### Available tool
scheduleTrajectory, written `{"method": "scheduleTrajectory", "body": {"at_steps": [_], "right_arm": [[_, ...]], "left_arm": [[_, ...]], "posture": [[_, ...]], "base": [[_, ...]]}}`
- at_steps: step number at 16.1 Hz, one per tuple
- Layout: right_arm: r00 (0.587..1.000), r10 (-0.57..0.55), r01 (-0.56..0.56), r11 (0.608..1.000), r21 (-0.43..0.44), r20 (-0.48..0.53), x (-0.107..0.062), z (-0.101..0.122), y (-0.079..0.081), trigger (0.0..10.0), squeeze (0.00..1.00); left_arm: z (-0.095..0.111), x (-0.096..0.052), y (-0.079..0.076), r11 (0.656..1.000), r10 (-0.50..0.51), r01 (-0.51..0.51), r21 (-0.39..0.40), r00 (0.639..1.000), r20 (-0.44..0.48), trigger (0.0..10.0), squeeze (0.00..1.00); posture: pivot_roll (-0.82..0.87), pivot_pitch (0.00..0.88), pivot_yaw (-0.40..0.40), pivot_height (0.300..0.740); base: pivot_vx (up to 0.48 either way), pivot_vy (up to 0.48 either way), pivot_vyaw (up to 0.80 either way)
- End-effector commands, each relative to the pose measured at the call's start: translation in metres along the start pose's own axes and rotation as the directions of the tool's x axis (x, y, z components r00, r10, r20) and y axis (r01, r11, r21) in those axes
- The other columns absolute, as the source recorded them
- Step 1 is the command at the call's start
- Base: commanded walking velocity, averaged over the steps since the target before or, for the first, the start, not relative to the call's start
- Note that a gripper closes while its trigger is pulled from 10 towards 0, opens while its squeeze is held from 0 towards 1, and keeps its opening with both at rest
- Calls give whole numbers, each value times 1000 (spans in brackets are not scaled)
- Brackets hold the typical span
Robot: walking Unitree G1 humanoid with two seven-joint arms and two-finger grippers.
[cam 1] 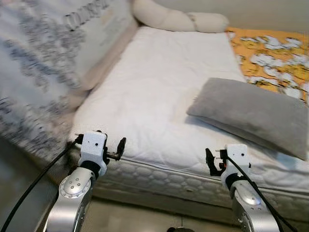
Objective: Clean up the room
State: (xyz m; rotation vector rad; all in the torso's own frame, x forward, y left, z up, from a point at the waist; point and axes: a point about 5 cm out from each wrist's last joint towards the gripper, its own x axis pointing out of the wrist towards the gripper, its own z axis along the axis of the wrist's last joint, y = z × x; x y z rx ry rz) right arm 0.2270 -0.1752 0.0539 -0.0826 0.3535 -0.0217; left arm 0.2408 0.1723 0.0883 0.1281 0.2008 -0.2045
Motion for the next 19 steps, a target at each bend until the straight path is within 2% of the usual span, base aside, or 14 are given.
{"method": "scheduleTrajectory", "body": {"at_steps": [1, 7, 8, 16, 19], "right_arm": [[999, -18, 19, 1000, -7, 41, 0, 9, -4, 10000, 0], [999, -10, 11, 1000, -14, 51, -2, 9, -2, 10000, 0], [998, -1, 3, 1000, -24, 64, -1, 12, -2, 10000, 0], [996, 52, -49, 998, -41, 72, 1, 19, 1, 10000, 0], [997, 29, -21, 994, -106, 77, 3, 20, 0, 10000, 0]], "left_arm": [[-2, 0, 0, 1000, 2, -2, 14, 1000, -4, 10000, 0], [-2, 1, -1, 1000, 8, -8, 9, 1000, -3, 10000, 0], [-2, 1, 2, 999, 36, -36, -19, 999, 0, 10000, 0], [7, 0, 6, 998, 70, -70, -4, 996, 51, 10000, 0], [6, -1, 3, 998, 55, -54, -17, 997, 45, 10000, 0]], "posture": [[36, 0, -17, 740], [28, 0, -12, 740], [28, 0, -11, 740], [30, 0, -15, 740], [29, 0, -14, 740]], "base": [[0, 0, -800], [0, -246, -786], [0, 0, 0], [0, 0, 0], [172, 0, 0]]}}
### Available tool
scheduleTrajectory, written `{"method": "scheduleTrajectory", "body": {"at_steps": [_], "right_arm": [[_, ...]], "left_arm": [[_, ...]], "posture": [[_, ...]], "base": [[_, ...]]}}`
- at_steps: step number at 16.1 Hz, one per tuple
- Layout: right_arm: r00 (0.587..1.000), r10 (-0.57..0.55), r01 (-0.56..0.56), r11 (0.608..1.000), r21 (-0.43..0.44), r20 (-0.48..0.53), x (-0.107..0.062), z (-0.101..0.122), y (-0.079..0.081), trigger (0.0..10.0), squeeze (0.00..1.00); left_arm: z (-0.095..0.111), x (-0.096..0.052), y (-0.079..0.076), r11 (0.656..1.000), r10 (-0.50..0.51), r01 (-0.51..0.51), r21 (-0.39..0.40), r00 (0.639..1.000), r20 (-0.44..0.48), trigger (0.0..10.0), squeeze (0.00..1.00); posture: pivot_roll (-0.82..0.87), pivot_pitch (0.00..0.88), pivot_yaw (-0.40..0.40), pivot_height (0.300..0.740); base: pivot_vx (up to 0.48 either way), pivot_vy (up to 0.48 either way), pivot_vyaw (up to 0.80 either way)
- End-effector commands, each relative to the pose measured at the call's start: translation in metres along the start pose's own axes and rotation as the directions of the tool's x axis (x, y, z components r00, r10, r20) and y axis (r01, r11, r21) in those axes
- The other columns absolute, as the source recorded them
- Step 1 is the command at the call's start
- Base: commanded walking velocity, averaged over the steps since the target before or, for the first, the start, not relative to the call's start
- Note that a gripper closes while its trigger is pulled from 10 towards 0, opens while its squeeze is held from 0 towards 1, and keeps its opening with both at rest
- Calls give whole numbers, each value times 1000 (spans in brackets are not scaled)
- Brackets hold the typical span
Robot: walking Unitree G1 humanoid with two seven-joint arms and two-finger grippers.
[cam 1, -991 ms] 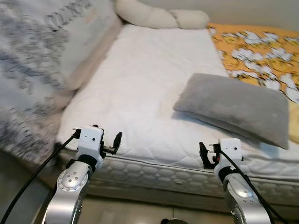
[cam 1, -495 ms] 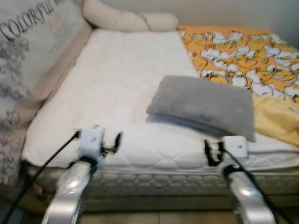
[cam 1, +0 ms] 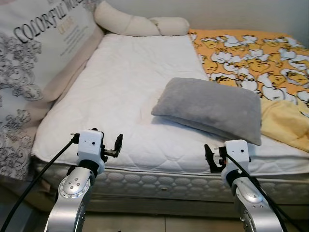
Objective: Clean up the room
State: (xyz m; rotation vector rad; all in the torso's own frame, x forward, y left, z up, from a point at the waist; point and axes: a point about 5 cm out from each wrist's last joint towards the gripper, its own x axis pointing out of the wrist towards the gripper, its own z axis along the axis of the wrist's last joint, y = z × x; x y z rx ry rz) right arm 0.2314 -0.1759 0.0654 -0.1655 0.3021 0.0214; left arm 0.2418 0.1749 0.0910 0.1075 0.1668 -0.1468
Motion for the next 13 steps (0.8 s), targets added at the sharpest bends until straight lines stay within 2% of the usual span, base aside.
{"method": "scheduleTrajectory", "body": {"at_steps": [1, 9, 13], "right_arm": [[1000, -11, 12, 999, -33, 26, 4, 8, 0, 10000, 0], [998, -24, 27, 999, -42, 55, 8, 10, -3, 10000, 0], [998, -23, 23, 1000, -2, 58, 8, 9, -2, 10000, 0]], "left_arm": [[3, -1, -1, 1000, -11, 11, 5, 1000, 6, 10000, 0], [2, 3, -1, 1000, -13, 13, -18, 1000, 0, 10000, 0], [3, 4, -2, 1000, -19, 19, -18, 1000, 7, 10000, 0]], "posture": [[28, 0, -12, 740], [36, 0, -21, 740], [30, 0, -17, 740]], "base": [[270, 0, 0], [291, 0, 0], [295, 0, 0]]}}
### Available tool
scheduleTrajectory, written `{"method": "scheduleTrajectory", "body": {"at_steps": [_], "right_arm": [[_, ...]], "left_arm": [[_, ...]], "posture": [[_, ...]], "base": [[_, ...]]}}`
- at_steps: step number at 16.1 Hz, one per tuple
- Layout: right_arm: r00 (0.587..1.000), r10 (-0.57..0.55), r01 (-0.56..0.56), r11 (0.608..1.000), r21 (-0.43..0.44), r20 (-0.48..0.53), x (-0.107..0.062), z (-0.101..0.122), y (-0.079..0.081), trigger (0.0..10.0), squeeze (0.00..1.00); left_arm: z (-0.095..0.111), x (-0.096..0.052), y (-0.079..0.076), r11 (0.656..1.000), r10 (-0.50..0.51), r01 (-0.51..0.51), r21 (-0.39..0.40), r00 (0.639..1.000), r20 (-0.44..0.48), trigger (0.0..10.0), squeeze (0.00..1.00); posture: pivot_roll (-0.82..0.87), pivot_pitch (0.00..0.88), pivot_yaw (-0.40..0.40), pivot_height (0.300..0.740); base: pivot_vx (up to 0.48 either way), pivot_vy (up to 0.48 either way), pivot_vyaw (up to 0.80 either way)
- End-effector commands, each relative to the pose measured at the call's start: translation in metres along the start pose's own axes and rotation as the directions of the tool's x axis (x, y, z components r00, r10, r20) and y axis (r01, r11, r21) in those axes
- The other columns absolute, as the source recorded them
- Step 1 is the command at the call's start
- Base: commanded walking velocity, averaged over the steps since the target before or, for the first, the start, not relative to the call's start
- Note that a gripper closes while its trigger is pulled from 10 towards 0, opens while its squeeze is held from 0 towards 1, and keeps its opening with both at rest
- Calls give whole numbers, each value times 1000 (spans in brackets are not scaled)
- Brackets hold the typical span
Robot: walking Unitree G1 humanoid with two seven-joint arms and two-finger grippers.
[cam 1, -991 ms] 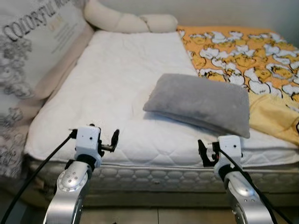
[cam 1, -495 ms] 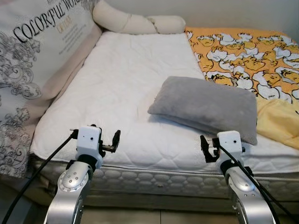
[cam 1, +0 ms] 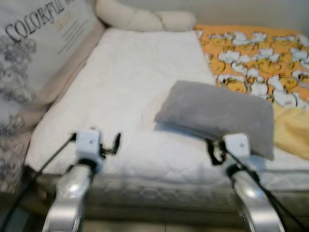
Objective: Clean up the room
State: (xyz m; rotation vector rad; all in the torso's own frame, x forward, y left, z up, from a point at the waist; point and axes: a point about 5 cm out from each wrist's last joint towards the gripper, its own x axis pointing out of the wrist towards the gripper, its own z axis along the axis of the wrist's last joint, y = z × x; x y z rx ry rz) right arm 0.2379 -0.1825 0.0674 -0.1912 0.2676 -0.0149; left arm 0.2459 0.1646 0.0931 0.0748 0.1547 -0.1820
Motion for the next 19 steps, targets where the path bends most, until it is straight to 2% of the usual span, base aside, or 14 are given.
{"method": "scheduleTrajectory", "body": {"at_steps": [1, 17, 19], "right_arm": [[999, 19, -19, 1000, 23, 27, 2, 6, 5, 10000, 0], [999, 14, -15, 999, 45, 35, 4, 6, 6, 10000, 0], [999, 14, -16, 999, 47, 38, 5, 7, 7, 10000, 0]], "left_arm": [[-1, -2, 7, 1000, 13, -13, 11, 1000, -8, 10000, 0], [-1, -1, 6, 1000, -10, 10, 22, 1000, -11, 10000, 0], [-1, -1, 6, 1000, -4, 4, 30, 1000, -14, 10000, 0]], "posture": [[31, 0, -19, 740], [33, 0, -10, 740], [34, 0, -9, 740]], "base": [[292, 0, 0], [290, 0, 0], [0, 0, 0]]}}
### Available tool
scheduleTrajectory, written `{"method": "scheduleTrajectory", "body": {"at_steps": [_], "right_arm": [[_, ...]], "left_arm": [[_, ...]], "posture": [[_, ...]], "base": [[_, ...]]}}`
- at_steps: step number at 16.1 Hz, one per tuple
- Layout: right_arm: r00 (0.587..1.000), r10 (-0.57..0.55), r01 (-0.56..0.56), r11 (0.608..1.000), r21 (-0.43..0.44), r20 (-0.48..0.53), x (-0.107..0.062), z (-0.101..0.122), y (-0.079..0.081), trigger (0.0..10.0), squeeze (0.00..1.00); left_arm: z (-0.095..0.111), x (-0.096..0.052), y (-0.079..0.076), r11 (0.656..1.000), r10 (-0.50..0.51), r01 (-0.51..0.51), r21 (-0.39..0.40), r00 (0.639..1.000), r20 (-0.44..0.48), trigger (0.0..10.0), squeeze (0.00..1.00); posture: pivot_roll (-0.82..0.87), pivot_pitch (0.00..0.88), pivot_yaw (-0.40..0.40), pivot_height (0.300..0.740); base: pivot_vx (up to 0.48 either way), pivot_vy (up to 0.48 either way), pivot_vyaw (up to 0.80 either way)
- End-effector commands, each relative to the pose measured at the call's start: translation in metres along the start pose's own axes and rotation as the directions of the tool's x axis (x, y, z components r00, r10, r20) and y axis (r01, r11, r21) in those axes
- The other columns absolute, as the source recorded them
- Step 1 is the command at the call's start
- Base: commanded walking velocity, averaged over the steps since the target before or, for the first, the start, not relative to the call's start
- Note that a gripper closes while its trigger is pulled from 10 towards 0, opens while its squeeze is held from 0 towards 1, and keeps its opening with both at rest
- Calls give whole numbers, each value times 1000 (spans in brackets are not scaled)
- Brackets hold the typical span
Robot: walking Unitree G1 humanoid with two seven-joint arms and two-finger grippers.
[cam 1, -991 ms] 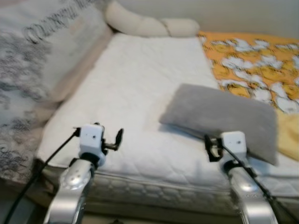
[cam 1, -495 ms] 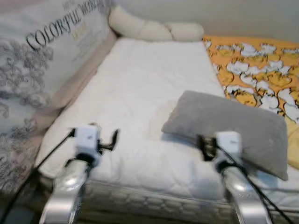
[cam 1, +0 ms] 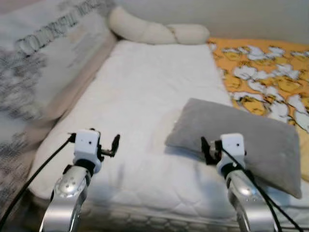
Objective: Clean up the room
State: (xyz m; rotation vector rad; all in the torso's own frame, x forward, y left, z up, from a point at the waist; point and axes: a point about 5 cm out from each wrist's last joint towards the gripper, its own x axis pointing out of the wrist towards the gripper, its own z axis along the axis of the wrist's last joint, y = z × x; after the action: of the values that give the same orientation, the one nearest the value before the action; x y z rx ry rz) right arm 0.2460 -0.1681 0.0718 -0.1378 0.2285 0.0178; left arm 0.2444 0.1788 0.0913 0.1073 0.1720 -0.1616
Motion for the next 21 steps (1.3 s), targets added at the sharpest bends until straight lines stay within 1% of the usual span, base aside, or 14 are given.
{"method": "scheduleTrajectory", "body": {"at_steps": [1, 4, 7, 8, 9, 10, 12, 13, 15, 17, 18, 19, 20, 21], "right_arm": [[1000, -20, 20, 1000, -2, -3, -1, -1, -7, 10000, 0], [999, -50, 50, 999, 2, 20, 5, 8, -15, 10000, 0], [990, -134, 135, 991, -18, 39, 13, 17, -44, 10000, 0], [976, -214, 215, 976, -41, 35, 17, 21, -71, 10000, 0], [968, -249, 250, 967, -53, 30, 19, 22, -82, 10000, 0], [945, -326, 326, 942, -73, 16, 18, 22, -107, 10000, 0], [912, -409, 404, 909, -104, -28, 15, 21, -138, 10000, 0], [904, -424, 416, 903, -108, -61, 14, 19, -149, 10000, 0], [941, -327, 322, 944, -72, -86, 21, 23, -151, 10000, 0], [975, -221, 219, 975, -46, -35, 34, 40, -142, 10000, 0], [980, -194, 193, 980, -50, -31, 38, 43, -139, 10000, 0], [987, -150, 145, 986, -76, -65, 49, 47, -135, 10000, 0], [981, -124, 107, 987, -117, -149, 57, 44, -133, 10000, 0], [973, -124, 99, 986, -136, -195, 60, 40, -134, 10000, 0]], "left_arm": [[2, 3, -8, 1000, -27, 27, 1, 1000, 7, 10000, 0], [2, 4, -11, 999, -49, 49, 4, 999, 2, 10000, 0], [2, 7, -16, 995, -95, 95, 6, 995, -5, 10000, 0], [3, 10, -20, 989, -146, 147, 9, 989, -13, 10000, 0], [3, 11, -22, 986, -168, 169, 10, 986, -17, 10000, 0], [4, 12, -27, 976, -216, 216, 14, 976, -16, 10000, 0], [6, 13, -31, 960, -278, 278, 21, 961, -14, 10000, 0], [7, 13, -32, 954, -300, 300, 25, 954, -15, 10000, 0], [8, 14, -32, 949, -314, 315, 29, 949, -16, 10000, 0], [10, 15, -33, 939, -343, 343, 34, 939, -13, 10000, 0], [11, 15, -33, 934, -356, 356, 39, 934, -13, 10000, 0], [12, 14, -37, 917, -395, 396, 43, 918, -20, 10000, 0], [14, 14, -39, 902, -429, 429, 51, 903, -24, 10000, 0], [14, 14, -40, 897, -437, 438, 55, 899, -26, 10000, 0]], "posture": [[34, 0, -9, 740], [26, 0, -1, 740], [17, 0, 10, 740], [8, 0, 19, 740], [7, 0, 20, 740], [4, 0, 22, 740], [1, 0, 23, 740], [-1, 0, 25, 740], [1, 0, 26, 740], [3, 0, 28, 740], [4, 0, 29, 740], [13, 0, 29, 740], [16, 0, 30, 740], [16, 0, 31, 740]], "base": [[0, 0, 0], [0, 0, 0], [0, 0, 0], [0, 0, 0], [0, 0, 0], [0, 0, 0], [0, 0, 0], [0, 0, 0], [0, 0, 0], [0, 0, 0], [0, 0, 0], [0, 0, 0], [0, 0, 0], [0, 0, 0]]}}
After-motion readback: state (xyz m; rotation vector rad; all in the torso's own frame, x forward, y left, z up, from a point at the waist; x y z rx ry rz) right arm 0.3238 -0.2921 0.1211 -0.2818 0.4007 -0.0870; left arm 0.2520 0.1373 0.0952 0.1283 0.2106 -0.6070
